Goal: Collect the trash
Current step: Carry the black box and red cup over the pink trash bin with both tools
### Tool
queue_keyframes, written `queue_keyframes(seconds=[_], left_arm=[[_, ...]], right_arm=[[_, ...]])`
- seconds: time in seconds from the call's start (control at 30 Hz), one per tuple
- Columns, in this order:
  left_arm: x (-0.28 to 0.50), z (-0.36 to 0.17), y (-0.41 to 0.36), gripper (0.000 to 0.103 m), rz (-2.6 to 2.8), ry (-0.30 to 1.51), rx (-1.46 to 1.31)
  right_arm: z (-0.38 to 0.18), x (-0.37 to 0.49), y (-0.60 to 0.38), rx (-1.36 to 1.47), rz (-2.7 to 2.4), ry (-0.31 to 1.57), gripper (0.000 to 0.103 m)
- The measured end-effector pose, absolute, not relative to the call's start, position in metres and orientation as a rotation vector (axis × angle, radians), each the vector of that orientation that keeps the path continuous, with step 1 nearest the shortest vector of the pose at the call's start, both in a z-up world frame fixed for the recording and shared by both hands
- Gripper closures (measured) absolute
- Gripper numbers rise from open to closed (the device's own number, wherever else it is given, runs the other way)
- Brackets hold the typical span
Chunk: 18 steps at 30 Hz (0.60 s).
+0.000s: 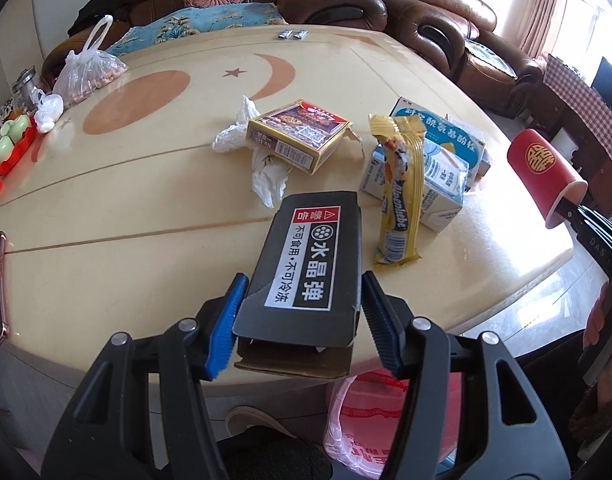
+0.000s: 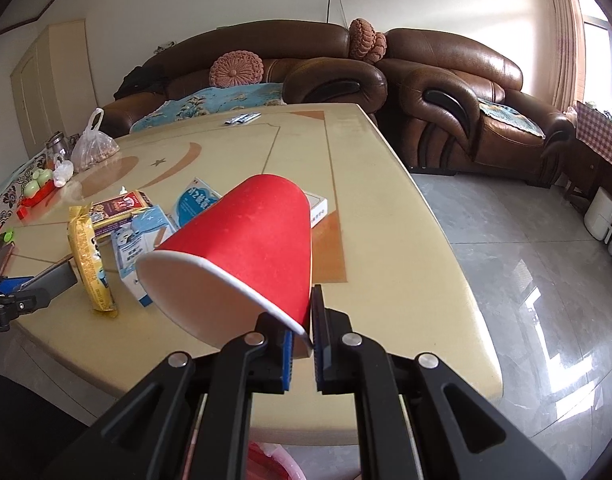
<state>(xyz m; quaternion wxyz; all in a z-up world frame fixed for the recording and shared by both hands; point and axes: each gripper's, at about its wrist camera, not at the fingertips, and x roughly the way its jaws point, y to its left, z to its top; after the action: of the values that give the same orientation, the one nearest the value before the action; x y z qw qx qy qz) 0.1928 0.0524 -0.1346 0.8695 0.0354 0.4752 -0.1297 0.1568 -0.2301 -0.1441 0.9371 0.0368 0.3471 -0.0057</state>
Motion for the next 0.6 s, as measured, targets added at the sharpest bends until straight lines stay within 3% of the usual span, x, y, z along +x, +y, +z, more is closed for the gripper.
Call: queue_keyframes(seconds=[0.6], left_arm=[[0.161, -0.103, 0.043, 0.046, -0.294, 0.906, 0.123]], right_arm=[[-0.111, 0.132, -0.197, 0.010, 0.062, 0.675, 0.095]])
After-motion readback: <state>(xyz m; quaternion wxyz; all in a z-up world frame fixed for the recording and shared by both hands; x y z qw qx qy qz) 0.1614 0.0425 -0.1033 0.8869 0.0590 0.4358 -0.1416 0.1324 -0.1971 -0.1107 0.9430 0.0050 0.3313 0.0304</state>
